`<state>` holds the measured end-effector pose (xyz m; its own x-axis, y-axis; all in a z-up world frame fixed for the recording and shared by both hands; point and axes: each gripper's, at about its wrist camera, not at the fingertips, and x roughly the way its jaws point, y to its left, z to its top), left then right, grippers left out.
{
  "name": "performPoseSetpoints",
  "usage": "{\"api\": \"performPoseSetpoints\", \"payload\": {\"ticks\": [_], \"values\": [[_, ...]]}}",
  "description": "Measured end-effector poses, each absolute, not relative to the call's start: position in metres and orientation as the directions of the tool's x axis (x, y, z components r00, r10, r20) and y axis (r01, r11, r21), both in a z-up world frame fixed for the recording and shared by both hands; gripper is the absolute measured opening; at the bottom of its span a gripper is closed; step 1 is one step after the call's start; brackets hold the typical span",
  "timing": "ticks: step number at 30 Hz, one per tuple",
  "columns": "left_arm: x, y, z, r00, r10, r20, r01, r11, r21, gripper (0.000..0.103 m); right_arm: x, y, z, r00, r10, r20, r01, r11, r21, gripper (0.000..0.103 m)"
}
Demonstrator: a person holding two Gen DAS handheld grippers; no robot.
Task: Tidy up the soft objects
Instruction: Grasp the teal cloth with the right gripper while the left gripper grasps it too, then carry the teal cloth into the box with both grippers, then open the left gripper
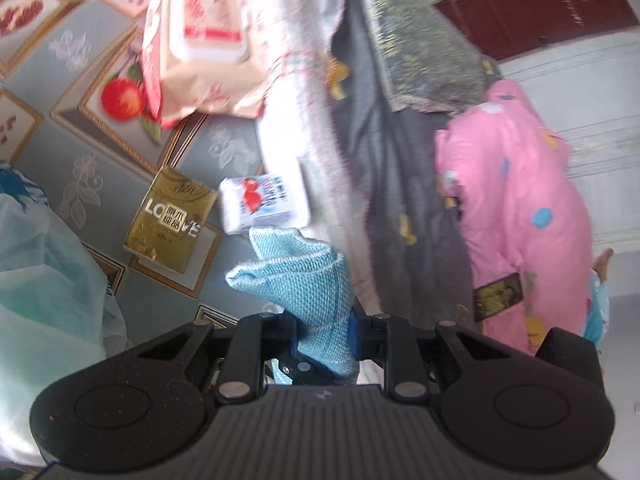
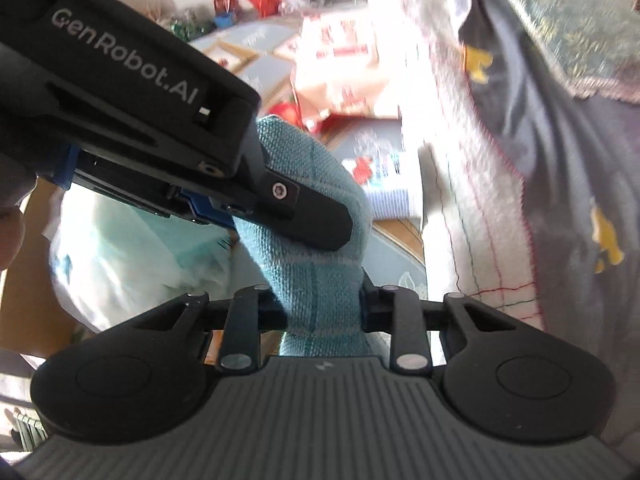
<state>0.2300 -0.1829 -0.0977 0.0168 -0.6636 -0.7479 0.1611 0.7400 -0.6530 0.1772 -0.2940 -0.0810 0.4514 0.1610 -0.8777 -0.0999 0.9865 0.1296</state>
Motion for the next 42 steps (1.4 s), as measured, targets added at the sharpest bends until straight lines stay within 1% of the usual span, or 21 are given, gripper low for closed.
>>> {"api": "performPoseSetpoints", "payload": {"ticks": [5, 8, 12, 15, 18, 21, 25, 28, 31, 34, 36, 38, 42], "values": [[0.218, -0.153, -0.054, 0.052, -0.694, -0.718, 0.215, 0.710, -0.671, 0.023, 0.160, -0.263, -0.034, 0.511, 0.154, -0.846, -0.095, 0.988, 0.123, 0.026], [0.210, -0.126, -0.027, 0.087, -0.701, -0.707, 0.236, 0.705, -0.669, 0.023, 0.151, -0.237, -0.008, 0.538, 0.178, -0.824, -0.104, 0.984, 0.144, 0.026], [0.199, -0.072, 0.012, 0.156, -0.682, -0.714, 0.239, 0.728, -0.643, 0.023, 0.151, -0.185, 0.025, 0.559, 0.263, -0.787, -0.163, 0.965, 0.207, 0.025], [0.192, -0.020, 0.040, 0.220, -0.647, -0.730, 0.214, 0.762, -0.611, 0.023, 0.153, -0.138, 0.043, 0.557, 0.344, -0.756, -0.235, 0.938, 0.253, 0.025], [0.183, 0.036, 0.062, 0.290, -0.588, -0.755, 0.161, 0.808, -0.567, 0.024, 0.160, -0.087, 0.053, 0.532, 0.441, -0.723, -0.311, 0.896, 0.318, 0.025], [0.174, 0.094, 0.074, 0.346, -0.507, -0.789, 0.077, 0.854, -0.514, 0.024, 0.168, -0.030, 0.053, 0.471, 0.538, -0.699, -0.376, 0.839, 0.393, 0.025], [0.167, 0.166, 0.069, 0.384, -0.387, -0.838, -0.050, 0.898, -0.437, 0.024, 0.180, 0.044, 0.035, 0.349, 0.640, -0.684, -0.429, 0.758, 0.490, 0.025], [0.170, 0.214, 0.046, 0.347, -0.319, -0.882, -0.144, 0.911, -0.387, 0.026, 0.189, 0.092, 0.008, 0.240, 0.701, -0.672, -0.399, 0.702, 0.590, 0.025], [0.176, 0.252, 0.019, 0.322, -0.287, -0.902, -0.197, 0.912, -0.361, 0.029, 0.195, 0.128, -0.021, 0.186, 0.724, -0.664, -0.347, 0.681, 0.645, 0.024], [0.186, 0.278, -0.007, 0.300, -0.256, -0.919, -0.238, 0.913, -0.332, 0.037, 0.201, 0.151, -0.052, 0.155, 0.740, -0.655, -0.283, 0.668, 0.688, 0.023], [0.192, 0.292, -0.022, 0.283, -0.230, -0.931, -0.256, 0.917, -0.305, 0.050, 0.203, 0.162, -0.073, 0.136, 0.748, -0.650, -0.237, 0.662, 0.711, 0.023], [0.192, 0.302, -0.030, 0.284, -0.196, -0.938, -0.271, 0.922, -0.275, 0.056, 0.207, 0.168, -0.091, 0.118, 0.759, -0.640, -0.182, 0.650, 0.737, 0.023], [0.195, 0.318, -0.038, 0.291, -0.183, -0.939, -0.288, 0.919, -0.268, 0.063, 0.220, 0.175, -0.125, 0.087, 0.771, -0.630, -0.079, 0.636, 0.767, 0.023]]}}
